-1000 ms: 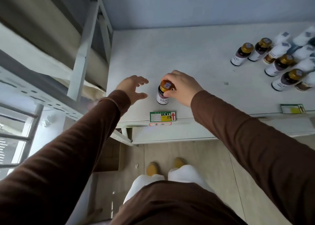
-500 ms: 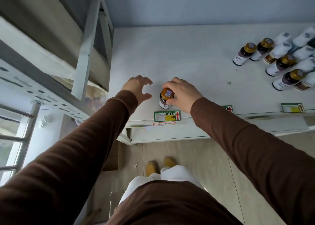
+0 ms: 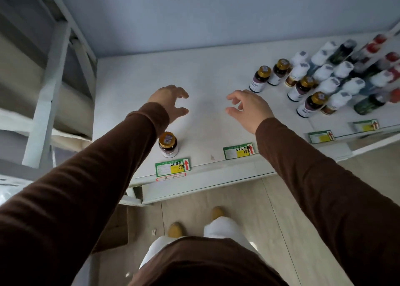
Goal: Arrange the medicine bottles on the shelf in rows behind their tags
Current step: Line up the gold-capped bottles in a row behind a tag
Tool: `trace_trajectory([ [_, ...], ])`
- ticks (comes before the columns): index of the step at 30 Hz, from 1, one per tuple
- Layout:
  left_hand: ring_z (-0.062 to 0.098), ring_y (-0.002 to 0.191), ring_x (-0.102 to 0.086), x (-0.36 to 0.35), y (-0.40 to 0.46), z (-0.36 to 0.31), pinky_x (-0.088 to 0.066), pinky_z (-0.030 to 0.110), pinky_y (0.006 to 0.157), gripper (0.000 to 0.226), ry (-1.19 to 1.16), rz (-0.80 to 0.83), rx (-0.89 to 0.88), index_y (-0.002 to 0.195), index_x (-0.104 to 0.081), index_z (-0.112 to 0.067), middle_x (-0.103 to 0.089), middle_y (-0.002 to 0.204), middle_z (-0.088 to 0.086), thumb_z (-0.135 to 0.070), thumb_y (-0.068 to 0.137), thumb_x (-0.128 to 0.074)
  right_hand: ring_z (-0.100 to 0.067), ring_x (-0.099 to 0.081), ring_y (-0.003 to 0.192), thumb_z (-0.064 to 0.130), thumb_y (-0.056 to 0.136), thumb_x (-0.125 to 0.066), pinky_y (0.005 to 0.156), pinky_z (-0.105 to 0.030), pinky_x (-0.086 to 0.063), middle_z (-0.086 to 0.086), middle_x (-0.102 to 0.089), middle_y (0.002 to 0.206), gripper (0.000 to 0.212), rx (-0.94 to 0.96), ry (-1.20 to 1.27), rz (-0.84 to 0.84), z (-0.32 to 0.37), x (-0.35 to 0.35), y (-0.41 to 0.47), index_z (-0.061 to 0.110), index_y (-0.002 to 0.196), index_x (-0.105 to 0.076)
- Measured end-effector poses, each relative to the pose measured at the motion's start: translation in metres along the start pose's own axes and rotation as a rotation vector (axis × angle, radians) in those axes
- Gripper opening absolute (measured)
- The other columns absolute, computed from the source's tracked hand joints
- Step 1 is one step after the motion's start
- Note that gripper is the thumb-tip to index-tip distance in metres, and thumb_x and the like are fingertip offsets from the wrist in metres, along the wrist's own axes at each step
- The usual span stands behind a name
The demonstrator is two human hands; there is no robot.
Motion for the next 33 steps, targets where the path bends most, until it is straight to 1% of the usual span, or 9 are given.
trace_trajectory([
  [3, 0.023, 0.108, -0.057, -0.013, 0.026, -0.039, -0.042, 0.029, 0.091, 0.042, -0.023, 0.011, -0.032, 0.120, -0.061, -0.020, -0.060, 0.118, 0.004, -0.029, 0.081, -0.072, -0.015, -0.056, 0.092, 0.030, 0.093, -0.061, 0.087, -0.032, -0.047, -0.001, -0.061, 0.113, 0.032, -0.046, 0.027, -0.034, -0.038, 0.021, 0.009, 0.019, 0.123, -0.059],
  [8, 0.020, 0.107, -0.058, -0.045, 0.074, -0.094, -0.041, 0.026, 0.089, 0.042, -0.068, 0.028, -0.016, 0.120, -0.060, -0.021, -0.060, 0.118, 0.002, -0.029, 0.081, -0.072, -0.018, -0.057, 0.095, 0.028, 0.092, -0.062, 0.087, -0.031, -0.045, -0.001, -0.061, 0.115, 0.034, -0.051, 0.034, -0.071, -0.099, 0.053, 0.034, 0.017, 0.123, -0.058],
  [11, 0.019, 0.106, -0.058, -0.068, 0.104, -0.116, -0.039, 0.023, 0.087, 0.042, -0.095, 0.022, 0.046, 0.121, -0.060, -0.020, -0.060, 0.118, 0.002, -0.029, 0.082, -0.072, -0.025, -0.060, 0.101, 0.024, 0.091, -0.061, 0.091, -0.040, -0.047, -0.005, -0.061, 0.119, 0.035, -0.024, 0.024, -0.059, -0.131, 0.067, 0.057, 0.014, 0.124, -0.056],
  [15, 0.018, 0.104, -0.058, -0.102, 0.141, -0.140, -0.040, 0.023, 0.085, 0.045, -0.151, 0.006, 0.138, 0.123, -0.059, -0.019, -0.060, 0.119, 0.003, -0.029, 0.081, -0.072, -0.026, -0.059, 0.107, 0.022, 0.091, -0.061, 0.093, -0.040, -0.047, -0.007, -0.055, 0.129, 0.036, 0.020, 0.006, -0.020, -0.162, 0.078, 0.090, 0.013, 0.125, -0.052],
  [21, 0.020, 0.103, -0.057, -0.141, 0.174, -0.148, -0.047, 0.031, 0.090, 0.058, -0.229, -0.043, 0.291, 0.127, -0.054, -0.021, -0.060, 0.117, 0.001, -0.031, 0.075, -0.076, -0.029, -0.058, 0.111, 0.024, 0.092, -0.061, 0.095, -0.036, -0.045, -0.010, -0.047, 0.136, 0.045, 0.095, -0.002, 0.074, -0.173, 0.072, 0.129, 0.015, 0.135, -0.048],
  [24, 0.021, 0.094, -0.059, -0.152, 0.188, -0.148, -0.047, 0.031, 0.080, 0.051, -0.236, -0.052, 0.324, 0.115, -0.061, -0.021, -0.060, 0.104, 0.000, -0.035, 0.070, -0.077, -0.028, -0.054, 0.116, 0.030, 0.088, -0.065, 0.093, -0.035, -0.044, -0.010, -0.047, 0.135, 0.053, 0.130, 0.006, 0.123, -0.168, 0.059, 0.140, 0.017, 0.137, -0.046],
  [27, 0.022, 0.085, -0.060, -0.162, 0.201, -0.150, -0.052, 0.034, 0.077, 0.039, -0.261, -0.047, 0.327, 0.102, -0.064, -0.018, -0.060, 0.097, 0.004, -0.038, 0.070, -0.075, -0.028, -0.056, 0.111, 0.034, 0.087, -0.068, 0.086, -0.032, -0.044, -0.009, -0.050, 0.130, 0.057, 0.152, 0.017, 0.161, -0.164, 0.045, 0.148, 0.019, 0.137, -0.046],
  [31, 0.008, 0.075, -0.055, -0.160, 0.198, -0.148, -0.040, 0.015, 0.063, 0.029, -0.399, -0.058, 0.307, 0.094, -0.061, -0.026, -0.057, 0.086, -0.008, -0.038, 0.072, -0.077, -0.025, -0.057, 0.105, 0.035, 0.088, -0.066, 0.083, -0.031, -0.043, -0.007, -0.055, 0.122, 0.047, 0.149, 0.065, 0.147, -0.163, 0.046, 0.156, 0.018, 0.130, -0.053],
  [33, 0.003, 0.074, -0.061, -0.156, 0.189, -0.148, -0.042, 0.011, 0.064, 0.032, -0.604, -0.016, 0.299, 0.097, -0.063, -0.023, -0.065, 0.084, -0.012, -0.035, 0.072, -0.079, -0.022, -0.057, 0.104, 0.036, 0.089, -0.065, 0.084, -0.029, -0.043, -0.006, -0.058, 0.119, 0.043, 0.135, 0.148, 0.147, -0.166, 0.055, 0.159, 0.018, 0.126, -0.057],
])
Point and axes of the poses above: each hand's wrist, its own y-axis towards the middle knuckle, its own x-axis out of the back of the hand, z = x × y, the point moved 8 cm from there along y, towards the middle knuckle
